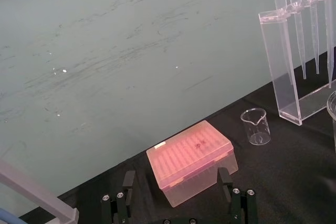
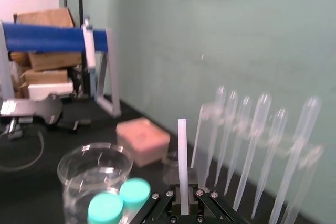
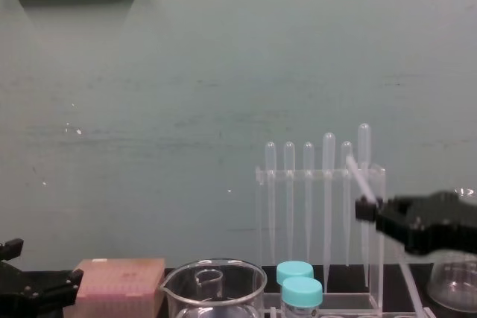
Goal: Pick up the stirring rod with one hand, then place it down.
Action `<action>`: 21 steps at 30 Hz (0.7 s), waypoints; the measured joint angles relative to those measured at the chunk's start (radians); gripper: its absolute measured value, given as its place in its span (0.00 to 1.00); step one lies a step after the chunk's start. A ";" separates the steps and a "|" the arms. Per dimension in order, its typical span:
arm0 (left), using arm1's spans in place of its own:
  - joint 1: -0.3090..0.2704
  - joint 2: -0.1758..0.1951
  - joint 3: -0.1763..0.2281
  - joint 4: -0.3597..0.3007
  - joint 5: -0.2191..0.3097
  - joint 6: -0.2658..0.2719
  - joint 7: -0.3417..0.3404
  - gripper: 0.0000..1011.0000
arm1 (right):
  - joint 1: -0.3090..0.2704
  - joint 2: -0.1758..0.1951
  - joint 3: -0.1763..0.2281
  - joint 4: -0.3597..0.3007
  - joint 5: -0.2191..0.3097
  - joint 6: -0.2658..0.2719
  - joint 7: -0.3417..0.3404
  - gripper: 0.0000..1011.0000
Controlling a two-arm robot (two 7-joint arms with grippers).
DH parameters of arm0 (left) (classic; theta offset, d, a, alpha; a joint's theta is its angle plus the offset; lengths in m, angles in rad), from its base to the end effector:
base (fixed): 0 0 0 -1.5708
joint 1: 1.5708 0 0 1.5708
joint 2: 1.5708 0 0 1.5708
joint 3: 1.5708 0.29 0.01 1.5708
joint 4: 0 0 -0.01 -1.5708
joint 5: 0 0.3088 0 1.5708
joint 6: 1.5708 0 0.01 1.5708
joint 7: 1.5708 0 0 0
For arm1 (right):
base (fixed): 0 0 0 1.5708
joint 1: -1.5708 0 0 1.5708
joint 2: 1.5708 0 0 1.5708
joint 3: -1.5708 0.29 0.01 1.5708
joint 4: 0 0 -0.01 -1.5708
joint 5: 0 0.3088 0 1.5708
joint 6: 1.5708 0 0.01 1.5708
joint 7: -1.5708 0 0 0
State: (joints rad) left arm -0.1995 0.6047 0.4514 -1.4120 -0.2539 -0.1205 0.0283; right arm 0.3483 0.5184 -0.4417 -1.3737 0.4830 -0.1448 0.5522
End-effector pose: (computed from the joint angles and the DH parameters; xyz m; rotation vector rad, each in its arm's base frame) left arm 0.3581 0.0827 -0.3023 0.3045 -0.2850 1.2480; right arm 0.4030 -0.0603 -0.2592 -0.0416 -0.1492 -0.7345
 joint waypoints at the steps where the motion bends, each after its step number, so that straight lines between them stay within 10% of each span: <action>1: 0.000 0.000 0.000 0.000 0.000 0.000 0.000 0.99 | 0.000 -0.002 0.004 -0.004 -0.006 -0.013 -0.002 0.08; 21: 0.000 0.000 0.000 0.000 0.000 0.000 0.000 0.99 | -0.003 -0.124 0.123 0.064 0.152 -0.292 0.149 0.08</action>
State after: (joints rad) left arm -0.1995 0.6047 0.4514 -1.4120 -0.2539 -0.1205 0.0283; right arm 0.3452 0.3942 -0.3186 -1.3096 0.6352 -0.4368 0.7012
